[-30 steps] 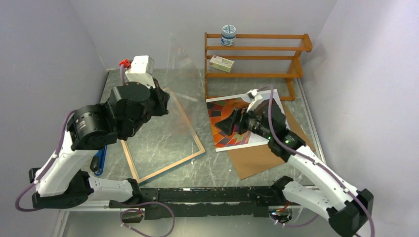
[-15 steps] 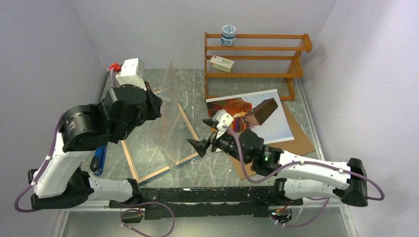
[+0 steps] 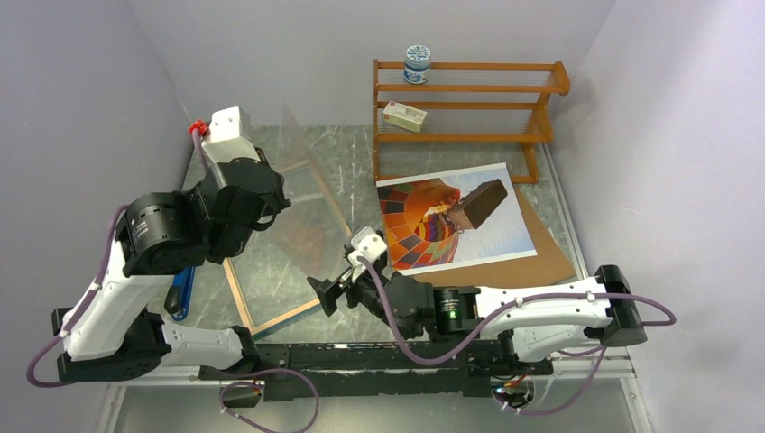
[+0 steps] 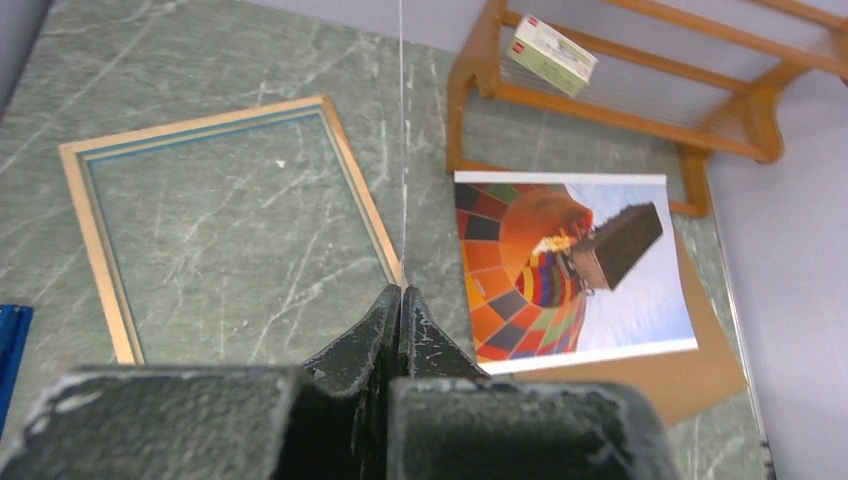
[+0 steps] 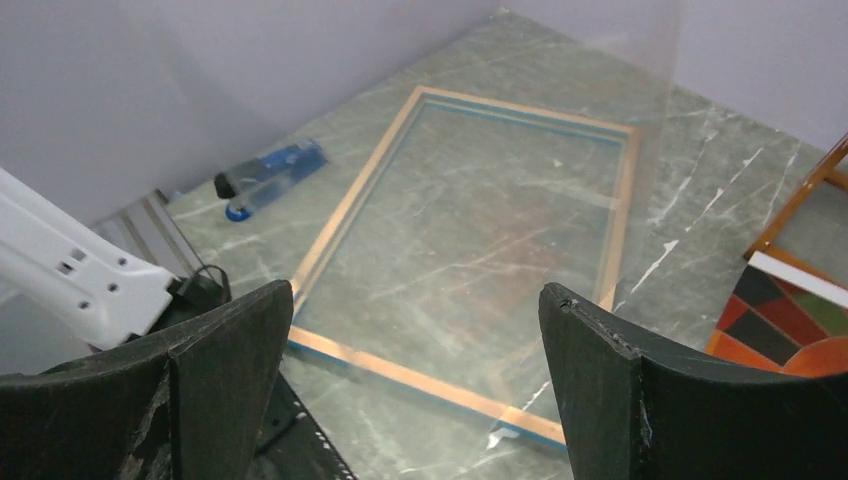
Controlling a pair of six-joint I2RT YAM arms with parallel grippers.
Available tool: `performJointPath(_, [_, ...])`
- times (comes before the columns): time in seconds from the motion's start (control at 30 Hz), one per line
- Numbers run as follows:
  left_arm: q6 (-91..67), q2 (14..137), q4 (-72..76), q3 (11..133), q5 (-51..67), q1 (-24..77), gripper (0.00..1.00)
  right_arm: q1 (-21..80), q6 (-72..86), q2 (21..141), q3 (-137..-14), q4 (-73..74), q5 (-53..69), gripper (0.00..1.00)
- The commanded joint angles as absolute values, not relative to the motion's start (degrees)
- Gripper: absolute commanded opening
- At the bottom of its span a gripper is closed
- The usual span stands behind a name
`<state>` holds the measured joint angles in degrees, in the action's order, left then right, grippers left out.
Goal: Put the photo into the frame
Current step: Pick up the photo frame item at the center of the board.
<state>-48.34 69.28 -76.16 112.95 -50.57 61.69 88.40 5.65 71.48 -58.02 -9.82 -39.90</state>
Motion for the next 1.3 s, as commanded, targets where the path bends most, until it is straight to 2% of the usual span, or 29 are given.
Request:
performJointPath(0.0, [-51.7,67.4,-73.0,111.5,-62.0,61.6,0.03,90.5,11.8,73.1,-63.1,-5.2,-48.1,0.97])
performJointPath(0.23, [-47.9,67.8,-65.3,110.4,-67.1,61.6,0.03,91.5,3.8,77.0,-63.1,-11.4,-55.2,0.97])
performJointPath(0.53, [-46.9,68.3,-63.4,110.6,-67.7,61.6,0.02,91.5,-7.0,84.7,-63.4,-24.6,-56.4,0.99])
performJointPath(0.73, [-47.9,67.0,-63.2,109.5,-65.7,61.6,0.03,89.6,-10.2,89.3,-65.0,-30.4,-58.8,0.94])
performJointPath(0.9, [-50.2,66.8,-65.1,109.5,-63.6,61.6,0.02,88.6,-17.3,93.2,-65.0,-39.3,-60.3,0.74])
performJointPath(1.07, [-51.0,66.0,-65.4,108.6,-62.0,61.6,0.03,87.9,-28.8,96.9,-64.8,-53.2,-63.5,0.58])
performJointPath(1.27, [-52.4,65.3,-66.5,107.7,-61.4,61.6,0.03,87.6,-34.9,97.5,-63.5,-60.2,-64.0,0.28])
